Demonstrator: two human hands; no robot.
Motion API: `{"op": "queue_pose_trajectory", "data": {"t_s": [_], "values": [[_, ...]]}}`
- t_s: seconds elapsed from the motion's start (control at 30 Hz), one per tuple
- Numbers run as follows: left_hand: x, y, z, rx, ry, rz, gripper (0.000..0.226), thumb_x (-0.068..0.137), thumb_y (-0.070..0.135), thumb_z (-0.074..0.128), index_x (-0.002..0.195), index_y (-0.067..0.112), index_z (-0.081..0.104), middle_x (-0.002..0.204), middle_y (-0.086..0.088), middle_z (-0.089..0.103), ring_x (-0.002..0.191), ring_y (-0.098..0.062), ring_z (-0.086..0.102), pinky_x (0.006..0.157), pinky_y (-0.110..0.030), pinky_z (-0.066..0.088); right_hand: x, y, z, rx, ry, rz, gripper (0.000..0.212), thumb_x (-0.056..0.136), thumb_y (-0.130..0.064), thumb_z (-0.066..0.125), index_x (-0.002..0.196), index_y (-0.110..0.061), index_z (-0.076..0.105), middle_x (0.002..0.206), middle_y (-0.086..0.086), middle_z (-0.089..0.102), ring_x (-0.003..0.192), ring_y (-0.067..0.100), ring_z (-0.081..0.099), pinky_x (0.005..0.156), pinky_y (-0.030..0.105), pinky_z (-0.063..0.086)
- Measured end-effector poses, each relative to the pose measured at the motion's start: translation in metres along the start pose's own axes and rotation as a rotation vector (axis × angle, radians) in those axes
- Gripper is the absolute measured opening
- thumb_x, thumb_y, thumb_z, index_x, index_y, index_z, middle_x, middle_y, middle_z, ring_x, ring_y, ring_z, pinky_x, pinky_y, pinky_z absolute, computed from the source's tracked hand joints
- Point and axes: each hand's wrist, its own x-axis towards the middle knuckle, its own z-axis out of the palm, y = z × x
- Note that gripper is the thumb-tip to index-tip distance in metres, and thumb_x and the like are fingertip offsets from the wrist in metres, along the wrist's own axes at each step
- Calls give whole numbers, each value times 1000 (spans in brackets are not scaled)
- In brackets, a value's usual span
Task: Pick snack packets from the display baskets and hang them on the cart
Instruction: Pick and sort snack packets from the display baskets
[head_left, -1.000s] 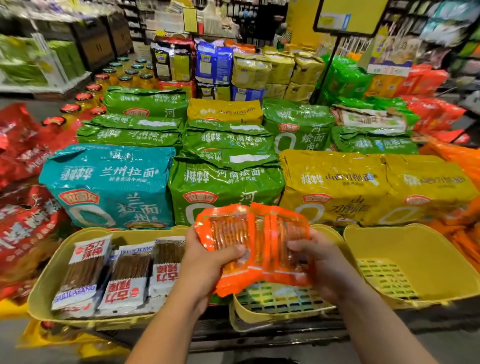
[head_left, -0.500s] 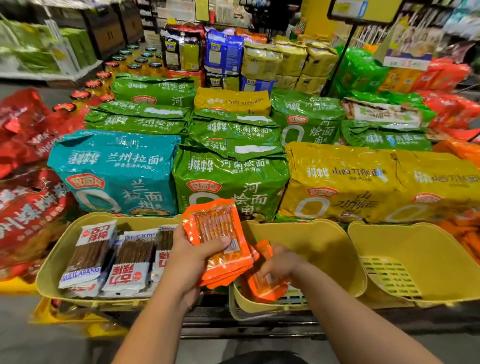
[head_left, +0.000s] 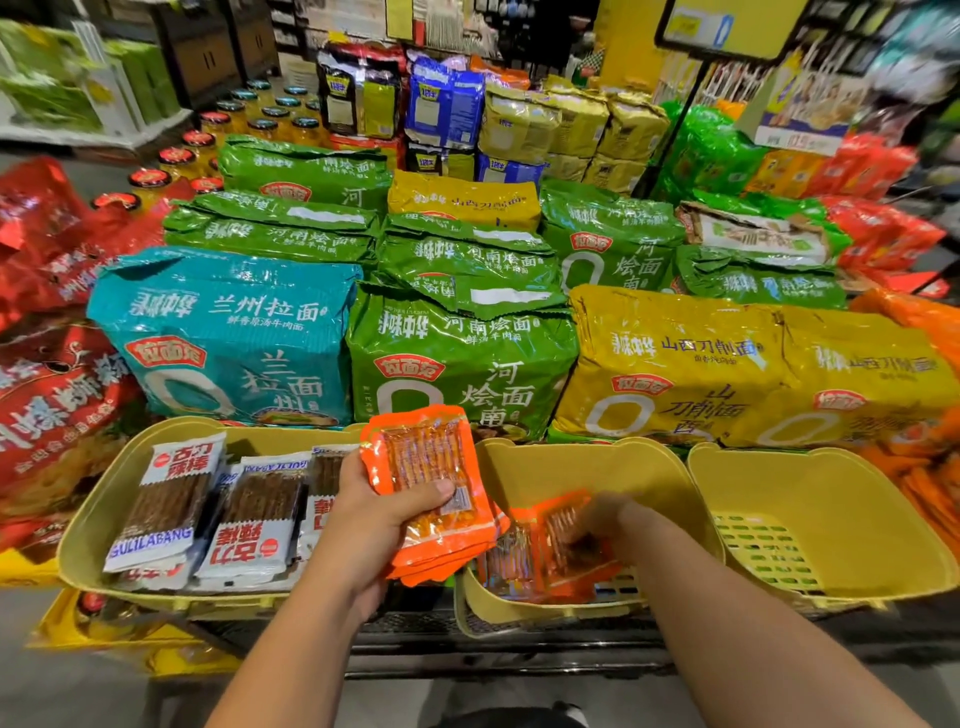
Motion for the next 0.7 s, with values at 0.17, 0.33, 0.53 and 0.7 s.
{"op": "queue_pose_trajectory", "data": {"t_s": [0.17,0.33,0.53,0.7], "values": [[4,0,6,8,-39,-6,83,53,6,87,128,19,53,110,-14,75,93,-38,75,79,-59,60,-22,-12,3,-107,78,32,58,98,-36,64,148,-14,44,146,9,53,132,25,53,103,32,44],[9,-1,14,29,-60,-16,79,54,5,86,125,19,54,107,-13,76,89,-36,76,73,-53,61,-15,8,-3,-259,288,70,31,102,-21,53,131,-15,61,129,9,63,118,26,62,81,31,47],[21,-2,25,77,-112,-30,85,53,6,88,129,21,52,110,-12,76,93,-35,75,78,-55,61,-9,0,14,-457,132,-175,30,104,-27,52,131,-17,59,134,10,63,119,27,61,96,36,51],[29,-6,33,95,-143,-48,66,70,8,84,127,21,54,114,-14,74,99,-36,74,83,-55,60,-36,5,-3,-198,138,-171,38,107,-37,45,133,-16,61,138,7,61,116,24,61,95,33,48]]}}
